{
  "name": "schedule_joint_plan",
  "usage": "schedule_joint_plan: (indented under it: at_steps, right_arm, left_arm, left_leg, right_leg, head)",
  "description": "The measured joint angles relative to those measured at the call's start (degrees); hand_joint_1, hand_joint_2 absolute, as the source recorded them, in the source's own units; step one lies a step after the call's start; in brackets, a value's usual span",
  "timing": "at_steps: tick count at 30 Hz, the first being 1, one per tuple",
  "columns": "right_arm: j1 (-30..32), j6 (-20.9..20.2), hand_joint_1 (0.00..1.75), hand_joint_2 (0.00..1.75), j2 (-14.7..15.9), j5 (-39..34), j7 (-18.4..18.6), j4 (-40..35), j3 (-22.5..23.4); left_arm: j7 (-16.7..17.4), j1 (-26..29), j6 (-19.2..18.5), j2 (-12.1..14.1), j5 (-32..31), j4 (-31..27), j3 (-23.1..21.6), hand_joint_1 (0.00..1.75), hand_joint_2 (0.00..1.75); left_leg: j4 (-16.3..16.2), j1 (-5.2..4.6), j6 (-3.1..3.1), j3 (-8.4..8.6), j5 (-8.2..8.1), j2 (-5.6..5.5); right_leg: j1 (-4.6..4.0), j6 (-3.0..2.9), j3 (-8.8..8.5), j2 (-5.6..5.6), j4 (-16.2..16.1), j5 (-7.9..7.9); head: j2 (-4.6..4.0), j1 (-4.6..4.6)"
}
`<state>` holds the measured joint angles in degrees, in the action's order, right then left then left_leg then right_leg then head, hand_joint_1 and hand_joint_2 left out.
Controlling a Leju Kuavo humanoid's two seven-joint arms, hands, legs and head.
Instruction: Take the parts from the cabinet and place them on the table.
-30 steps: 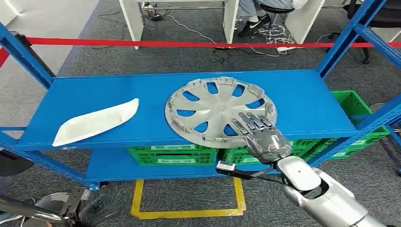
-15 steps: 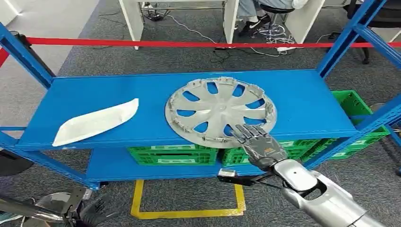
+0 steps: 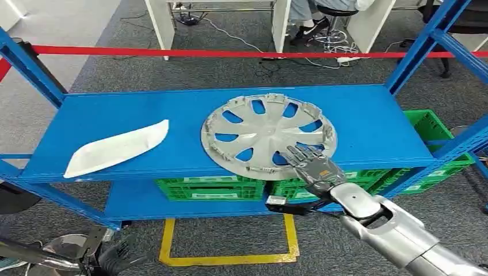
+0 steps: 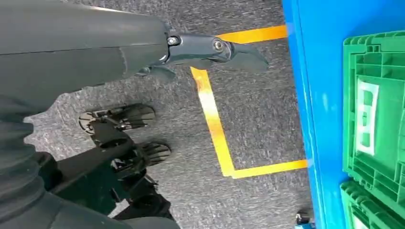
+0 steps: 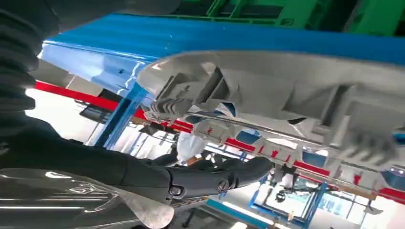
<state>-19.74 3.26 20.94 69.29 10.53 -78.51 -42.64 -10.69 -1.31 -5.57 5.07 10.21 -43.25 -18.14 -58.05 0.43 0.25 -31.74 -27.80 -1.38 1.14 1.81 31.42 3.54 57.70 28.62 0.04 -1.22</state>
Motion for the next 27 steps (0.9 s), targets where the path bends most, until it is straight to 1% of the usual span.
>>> schedule_joint_plan:
  at_steps: [6,20,22,23,24,25,27]
  right_arm:
    - [-1.84,-0.24,0.0,1.75,-0.68,-0.44,-0.15,1.86,-0.52]
    - [-2.53,-0.55,0.0,1.75,-1.14,-1.53,-0.68,3.19,-0.94]
    - [-3.11,-0.48,0.0,1.75,-1.97,-3.19,-1.14,6.53,-1.29]
    - [-3.11,-0.33,0.05,1.75,-2.25,-3.83,-1.31,7.69,-1.35]
    - [-3.13,-0.15,0.51,1.75,-2.4,-3.93,-1.49,8.08,-1.38]
    - [-3.18,-0.06,1.75,1.75,-2.51,-4.0,-1.51,8.41,-1.38]
    - [-3.26,0.59,1.75,1.75,-2.75,-4.06,-1.66,9.11,-1.4]
  left_arm:
    - [0.0,0.01,-0.15,0.0,0.0,0.0,0.0,0.0,1.75]
    - [0.0,-0.02,-0.24,0.0,0.0,0.0,0.0,0.0,1.75]
    - [0.0,0.02,-0.31,0.02,-0.02,-0.46,-0.02,0.0,1.75]
    - [0.0,0.02,-0.35,0.02,0.0,-0.46,-0.02,0.0,1.75]
    - [0.0,0.02,-0.35,0.02,0.0,-0.46,-0.02,0.0,1.75]
    - [0.0,0.02,-0.37,0.02,0.0,-0.46,-0.02,0.0,1.75]
    - [0.0,0.01,-0.42,0.0,0.0,-0.46,-0.02,0.0,1.75]
  left_leg:
    - [0.0,0.0,0.0,-0.01,0.0,-0.02]
    - [0.0,0.0,0.0,-0.02,0.0,-0.02]
    - [0.0,0.0,0.0,-0.02,0.0,-0.03]
    - [0.0,0.0,0.0,-0.02,0.0,-0.03]
    - [0.0,0.0,0.0,-0.02,0.0,-0.03]
    - [0.0,0.0,0.0,-0.02,0.0,-0.03]
    - [0.0,0.0,0.0,-0.02,0.0,-0.03]
  right_leg:
    - [0.0,0.0,0.01,-0.02,0.0,0.0]
    - [0.0,0.0,0.02,-0.02,0.0,0.0]
    - [0.0,0.0,0.0,-0.03,0.01,0.0]
    - [0.0,0.0,0.0,-0.03,0.01,0.0]
    - [0.0,0.0,0.0,-0.03,0.01,0.0]
    - [0.0,0.0,0.0,-0.03,0.01,0.0]
    - [0.0,0.0,0.0,-0.03,0.01,0.0]
  head:
    - [0.0,-0.02]
    - [0.0,-0.02]
    - [0.0,-0.02]
    - [0.0,-0.02]
    - [0.0,-0.02]
    - [0.0,-0.02]
    - [0.0,-0.02]
